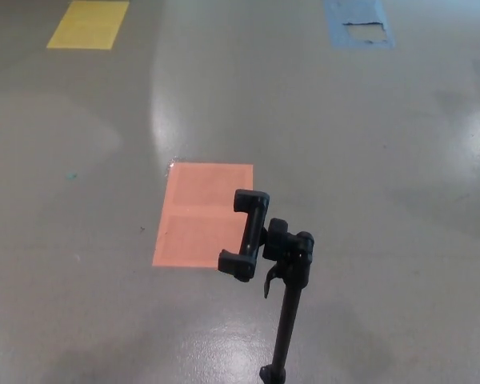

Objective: The robot uses its left hand to grab the top of a phone stand kept on the floor and tilt it upwards to adjust its angle

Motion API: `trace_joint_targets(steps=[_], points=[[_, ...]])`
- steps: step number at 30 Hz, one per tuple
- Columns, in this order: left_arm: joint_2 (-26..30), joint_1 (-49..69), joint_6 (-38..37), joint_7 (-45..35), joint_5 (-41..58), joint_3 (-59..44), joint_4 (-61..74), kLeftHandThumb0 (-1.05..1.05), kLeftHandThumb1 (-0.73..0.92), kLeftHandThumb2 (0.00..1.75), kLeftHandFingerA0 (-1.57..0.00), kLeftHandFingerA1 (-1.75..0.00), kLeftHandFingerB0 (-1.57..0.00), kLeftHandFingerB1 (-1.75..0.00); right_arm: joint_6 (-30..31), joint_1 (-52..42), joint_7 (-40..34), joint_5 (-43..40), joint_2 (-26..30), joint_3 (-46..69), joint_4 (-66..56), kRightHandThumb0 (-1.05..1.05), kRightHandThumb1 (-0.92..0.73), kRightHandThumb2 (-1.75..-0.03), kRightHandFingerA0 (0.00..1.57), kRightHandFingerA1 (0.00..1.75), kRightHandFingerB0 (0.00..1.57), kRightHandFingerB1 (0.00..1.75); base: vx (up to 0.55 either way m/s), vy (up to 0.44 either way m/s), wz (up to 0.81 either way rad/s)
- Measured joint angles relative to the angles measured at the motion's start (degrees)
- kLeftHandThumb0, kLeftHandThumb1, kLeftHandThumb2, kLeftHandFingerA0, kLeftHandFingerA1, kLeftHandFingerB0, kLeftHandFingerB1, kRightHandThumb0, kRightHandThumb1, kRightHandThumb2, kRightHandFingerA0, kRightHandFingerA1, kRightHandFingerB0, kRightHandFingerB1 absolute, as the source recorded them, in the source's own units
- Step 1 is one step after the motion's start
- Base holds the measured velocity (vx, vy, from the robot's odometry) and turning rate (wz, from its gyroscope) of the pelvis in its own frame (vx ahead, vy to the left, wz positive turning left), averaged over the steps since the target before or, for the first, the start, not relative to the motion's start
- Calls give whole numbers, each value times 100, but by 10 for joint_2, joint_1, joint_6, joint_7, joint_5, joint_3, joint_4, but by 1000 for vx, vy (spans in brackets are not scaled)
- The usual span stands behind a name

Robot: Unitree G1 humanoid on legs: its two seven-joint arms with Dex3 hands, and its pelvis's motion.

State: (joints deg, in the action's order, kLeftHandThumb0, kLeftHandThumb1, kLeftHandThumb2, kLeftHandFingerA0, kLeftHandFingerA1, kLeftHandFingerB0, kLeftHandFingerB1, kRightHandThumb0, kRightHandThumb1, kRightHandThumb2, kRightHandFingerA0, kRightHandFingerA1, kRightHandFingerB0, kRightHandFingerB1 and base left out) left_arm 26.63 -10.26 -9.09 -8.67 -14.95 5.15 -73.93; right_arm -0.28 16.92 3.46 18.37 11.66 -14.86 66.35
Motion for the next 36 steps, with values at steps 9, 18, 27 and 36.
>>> trace_joint_targets(steps=[9, 18, 27, 36], points=[[0, 4, -56, 6, 7, -27, -5, -79, 63, 93, -12, -42, -5, -26, -4, 1, 2, 6, 0, -6, 18, -28, -66, -112, 1, 48, 0, 46, 0, 0, 0], [1, -6, -121, 28, 4, -32, 48, -83, 68, 100, -17, -44, -2, -21, -6, 5, 2, 6, 0, -5, 18, -49, -82, -65, 18, 31, 16, 27, 0, 0, 0], [37, -19, -182, 48, -16, -17, 196, -79, 64, 98, -15, -44, 0, -25, -7, 22, 2, 7, 0, -5, 18, -29, -65, -112, 1, 48, 0, 46, 0, 0, 0], [82, -53, -229, 62, -57, 10, 373, -89, 68, 101, -15, -37, 0, -18, -7, 52, 2, 7, 0, -3, 18, -49, -82, -65, 19, 32, 17, 28, 0, 0, 0]])
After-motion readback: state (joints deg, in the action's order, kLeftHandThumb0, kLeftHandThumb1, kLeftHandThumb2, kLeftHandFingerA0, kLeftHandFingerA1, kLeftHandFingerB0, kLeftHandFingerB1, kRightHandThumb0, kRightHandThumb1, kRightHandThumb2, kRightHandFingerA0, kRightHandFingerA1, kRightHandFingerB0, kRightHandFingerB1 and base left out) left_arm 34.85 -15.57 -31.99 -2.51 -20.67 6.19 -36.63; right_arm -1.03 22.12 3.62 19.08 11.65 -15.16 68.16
